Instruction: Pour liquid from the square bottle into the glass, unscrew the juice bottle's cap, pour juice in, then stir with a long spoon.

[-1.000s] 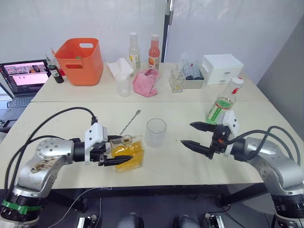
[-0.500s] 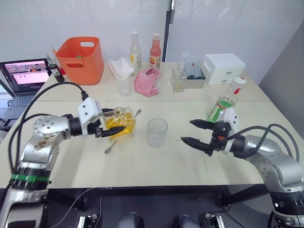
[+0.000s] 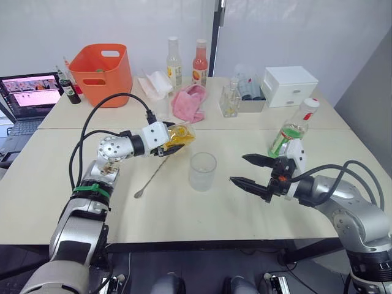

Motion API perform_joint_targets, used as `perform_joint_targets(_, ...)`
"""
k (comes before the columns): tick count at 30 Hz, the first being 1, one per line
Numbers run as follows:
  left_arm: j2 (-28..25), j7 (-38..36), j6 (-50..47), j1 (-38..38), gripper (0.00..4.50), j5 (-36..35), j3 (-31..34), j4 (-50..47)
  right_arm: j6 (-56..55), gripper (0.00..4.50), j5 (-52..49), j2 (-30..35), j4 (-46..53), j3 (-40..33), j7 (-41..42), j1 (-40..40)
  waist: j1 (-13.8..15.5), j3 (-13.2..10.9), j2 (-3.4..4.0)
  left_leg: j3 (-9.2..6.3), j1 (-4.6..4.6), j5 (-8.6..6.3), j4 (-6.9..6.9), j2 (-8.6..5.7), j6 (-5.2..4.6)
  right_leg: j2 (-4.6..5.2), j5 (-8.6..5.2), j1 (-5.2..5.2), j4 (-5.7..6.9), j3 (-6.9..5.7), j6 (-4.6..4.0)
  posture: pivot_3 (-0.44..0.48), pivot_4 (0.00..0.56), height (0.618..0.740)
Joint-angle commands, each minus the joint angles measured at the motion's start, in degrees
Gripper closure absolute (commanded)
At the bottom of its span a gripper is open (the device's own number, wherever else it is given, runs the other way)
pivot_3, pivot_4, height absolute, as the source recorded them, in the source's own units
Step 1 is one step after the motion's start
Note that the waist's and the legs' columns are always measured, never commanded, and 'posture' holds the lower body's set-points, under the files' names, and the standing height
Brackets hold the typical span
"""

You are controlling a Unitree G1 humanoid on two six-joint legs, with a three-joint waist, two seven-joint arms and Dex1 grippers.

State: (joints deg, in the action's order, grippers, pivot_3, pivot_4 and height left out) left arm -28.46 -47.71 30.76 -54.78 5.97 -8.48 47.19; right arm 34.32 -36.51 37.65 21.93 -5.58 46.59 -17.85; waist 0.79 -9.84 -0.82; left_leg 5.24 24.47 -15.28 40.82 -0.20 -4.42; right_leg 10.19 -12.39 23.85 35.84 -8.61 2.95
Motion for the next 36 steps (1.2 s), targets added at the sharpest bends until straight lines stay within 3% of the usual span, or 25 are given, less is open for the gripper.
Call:
perform_joint_targets(1,0.6,5.1,8.0,-5.0,1.7,1.0,1.2,0.9,-0.1,0.03,-0.9,-0.3,2.7,-1.3,-1.2,-0.2,0.0,0.0,0.0,0.0,0.11,0.0,0.03,0.0,0.0,0.0,0.0,0.12,0.04,0.01,0.0,0.0,0.15,0.713)
perform_joint_targets(25,1.6,18.7,24.4,-3.5,1.7,13.1,-3.0,2.3,0.9,0.03,-1.6,0.3,4.0,-1.3,-2.8,0.7,0.0,0.0,0.0,0.01,0.22,0.02,0.11,0.0,-0.03,0.02,0.01,0.25,0.15,0.03,0.0,0.0,0.15,0.713)
perform_joint_targets(36,1.1,24.1,25.9,-3.3,1.7,16.9,-4.1,2.4,1.2,0.03,-2.0,0.4,3.9,-1.3,-2.7,0.3,-0.1,0.0,0.0,0.02,0.22,0.02,0.15,0.0,-0.04,0.02,0.01,0.27,0.21,0.04,0.0,0.0,0.15,0.713)
